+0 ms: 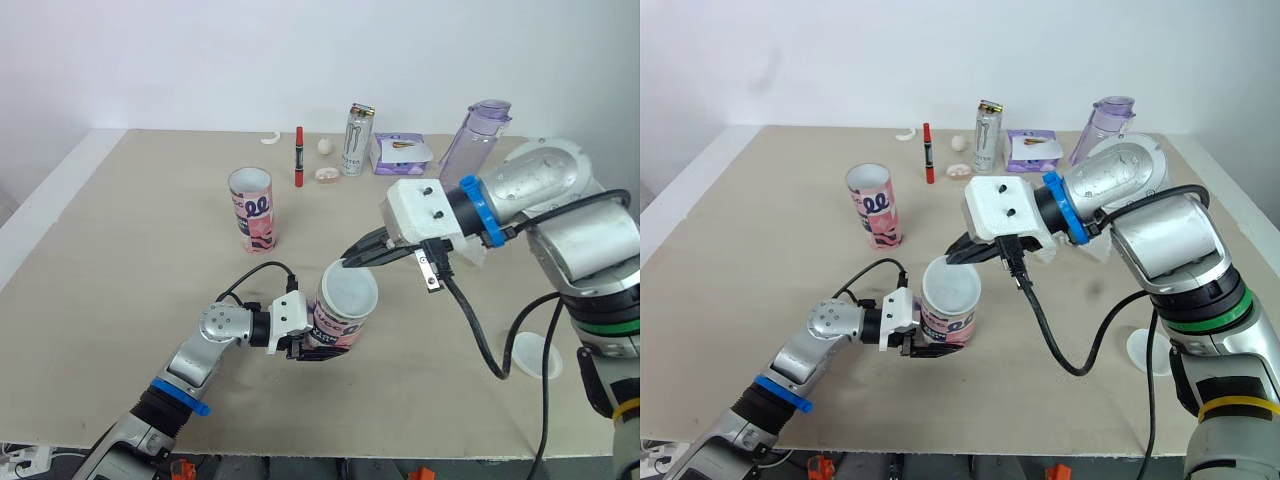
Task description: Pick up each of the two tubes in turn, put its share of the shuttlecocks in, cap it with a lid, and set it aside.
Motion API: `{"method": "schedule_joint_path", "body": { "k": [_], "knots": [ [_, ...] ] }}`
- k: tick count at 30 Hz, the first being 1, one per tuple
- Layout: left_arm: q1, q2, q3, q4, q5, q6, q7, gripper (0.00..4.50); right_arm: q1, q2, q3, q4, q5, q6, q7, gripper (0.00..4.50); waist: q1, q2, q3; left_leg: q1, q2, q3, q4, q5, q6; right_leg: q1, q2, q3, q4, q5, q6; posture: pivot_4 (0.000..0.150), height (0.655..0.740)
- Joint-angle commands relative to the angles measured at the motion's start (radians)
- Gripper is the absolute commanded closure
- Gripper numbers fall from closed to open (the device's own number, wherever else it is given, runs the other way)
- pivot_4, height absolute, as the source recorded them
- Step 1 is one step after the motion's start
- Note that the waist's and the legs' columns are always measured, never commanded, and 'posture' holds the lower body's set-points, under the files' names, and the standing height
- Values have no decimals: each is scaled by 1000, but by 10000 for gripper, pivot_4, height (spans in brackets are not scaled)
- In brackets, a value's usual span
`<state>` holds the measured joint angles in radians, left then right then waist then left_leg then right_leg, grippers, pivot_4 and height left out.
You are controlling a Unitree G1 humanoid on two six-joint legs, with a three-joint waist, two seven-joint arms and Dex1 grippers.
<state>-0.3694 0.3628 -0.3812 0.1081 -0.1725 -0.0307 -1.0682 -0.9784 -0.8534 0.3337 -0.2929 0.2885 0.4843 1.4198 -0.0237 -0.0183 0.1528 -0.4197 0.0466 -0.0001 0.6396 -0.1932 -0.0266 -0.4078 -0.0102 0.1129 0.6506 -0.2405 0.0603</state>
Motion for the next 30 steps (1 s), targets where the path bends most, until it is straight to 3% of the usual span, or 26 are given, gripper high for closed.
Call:
{"method": "schedule_joint_path", "body": {
  "k": [1, 18, 22, 24, 30],
  "knots": [
    [18, 29, -6, 88, 73, 26, 36, 16323, 7, -1, -1, -12, -24, -29, 6, 43733, 0, 0, 0, 0, 0, 0, 0, 0, 0, 0, 0, 0, 0, 0, 0, 1500, 7400],
    [17, 32, -1, 94, 72, 30, 45, 16323, 47, 26, 20, 17, -79, -126, 7, 43733, -1, -1, 0, 5, 0, 0, -1, 0, 0, 0, -1, 0, 0, 0, 0, 1500, 7400],
    [17, 33, 0, 94, 71, 32, 46, 16323, 46, 35, 15, 27, -84, -140, 2, 30743, -2, -1, 0, 6, 0, 1, -1, 0, 0, 0, -2, 0, 0, 0, 0, 1500, 7400],
    [18, 33, 0, 94, 71, 33, 46, 16323, 47, 39, 7, 28, -85, -146, -7, 21594, -2, -1, -1, 7, 0, 1, -1, 0, 0, 0, -2, 0, 0, 0, 0, 1500, 7400],
    [24, 37, 1, 90, 70, 36, 47, 16323, -21, 38, -86, 73, -21, -80, -30, 20787, -3, -3, -1, 8, 0, 3, -2, 0, 0, 0, -4, 0, -1, 0, 0, 1500, 7400]
  ]
}}
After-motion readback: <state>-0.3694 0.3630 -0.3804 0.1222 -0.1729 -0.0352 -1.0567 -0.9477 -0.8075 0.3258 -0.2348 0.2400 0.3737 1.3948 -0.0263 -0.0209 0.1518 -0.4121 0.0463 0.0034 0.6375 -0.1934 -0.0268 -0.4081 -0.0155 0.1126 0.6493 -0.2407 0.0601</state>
